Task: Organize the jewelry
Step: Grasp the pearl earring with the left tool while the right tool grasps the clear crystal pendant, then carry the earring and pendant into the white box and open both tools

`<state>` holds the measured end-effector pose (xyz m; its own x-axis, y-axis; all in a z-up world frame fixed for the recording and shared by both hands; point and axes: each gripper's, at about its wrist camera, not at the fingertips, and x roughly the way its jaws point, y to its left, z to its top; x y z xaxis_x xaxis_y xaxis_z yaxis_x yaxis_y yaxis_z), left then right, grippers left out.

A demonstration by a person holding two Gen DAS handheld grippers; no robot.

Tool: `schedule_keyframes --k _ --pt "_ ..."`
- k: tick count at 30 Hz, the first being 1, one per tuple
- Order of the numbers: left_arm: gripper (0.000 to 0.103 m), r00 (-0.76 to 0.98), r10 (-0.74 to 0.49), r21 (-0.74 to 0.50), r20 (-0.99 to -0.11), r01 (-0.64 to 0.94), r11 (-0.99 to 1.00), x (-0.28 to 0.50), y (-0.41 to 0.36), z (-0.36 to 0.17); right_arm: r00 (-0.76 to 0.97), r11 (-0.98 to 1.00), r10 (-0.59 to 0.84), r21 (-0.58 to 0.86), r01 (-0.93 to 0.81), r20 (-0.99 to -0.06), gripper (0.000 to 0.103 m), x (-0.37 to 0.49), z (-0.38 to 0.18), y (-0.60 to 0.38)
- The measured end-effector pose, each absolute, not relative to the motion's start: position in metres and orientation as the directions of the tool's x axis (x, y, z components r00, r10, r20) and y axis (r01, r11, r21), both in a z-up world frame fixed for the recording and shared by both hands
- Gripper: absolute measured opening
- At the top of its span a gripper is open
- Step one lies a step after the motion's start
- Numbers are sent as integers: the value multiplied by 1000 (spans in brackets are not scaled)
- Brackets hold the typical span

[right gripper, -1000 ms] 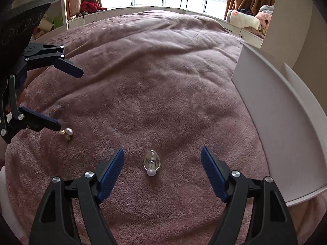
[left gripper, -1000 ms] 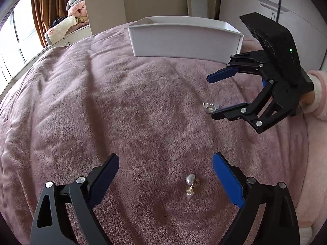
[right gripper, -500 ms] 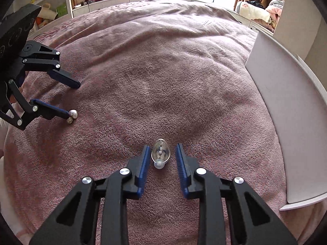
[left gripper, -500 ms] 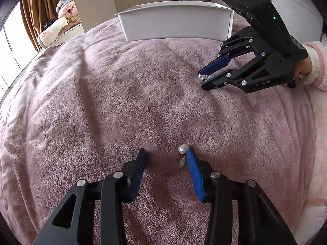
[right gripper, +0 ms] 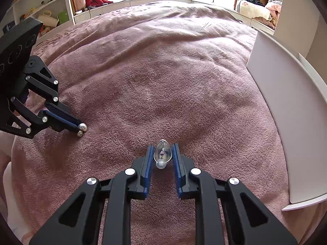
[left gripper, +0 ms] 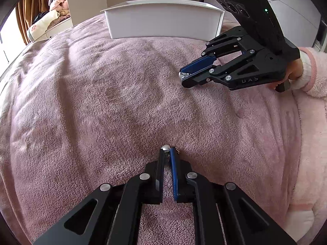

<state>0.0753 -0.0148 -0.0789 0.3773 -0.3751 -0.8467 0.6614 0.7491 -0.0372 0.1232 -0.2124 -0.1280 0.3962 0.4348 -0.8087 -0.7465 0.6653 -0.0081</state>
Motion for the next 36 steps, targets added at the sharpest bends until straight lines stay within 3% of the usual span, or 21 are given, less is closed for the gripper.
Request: schedule_keyframes --k 8,15,24,31,36 --pt "10 464 -411 -65 -785 597 799 102 -7 -33 455 708 517 62 -704 -725 19 128 -88 -233" --pt "10 580 -433 -34 -690 572 819 134 -19 30 578 743 568 64 -666 -585 19 125 -24 -258" --pt "10 645 -434 -7 -629 554 833 179 -68 95 722 826 521 55 -561 -455 19 136 36 -310" --pt "10 639 -435 -14 -634 553 833 229 -125 111 801 899 411 46 -436 -435 19 155 59 -360" --pt "10 581 -413 -22 -702 562 827 267 -169 95 785 922 370 91 -376 -497 19 185 60 -390"
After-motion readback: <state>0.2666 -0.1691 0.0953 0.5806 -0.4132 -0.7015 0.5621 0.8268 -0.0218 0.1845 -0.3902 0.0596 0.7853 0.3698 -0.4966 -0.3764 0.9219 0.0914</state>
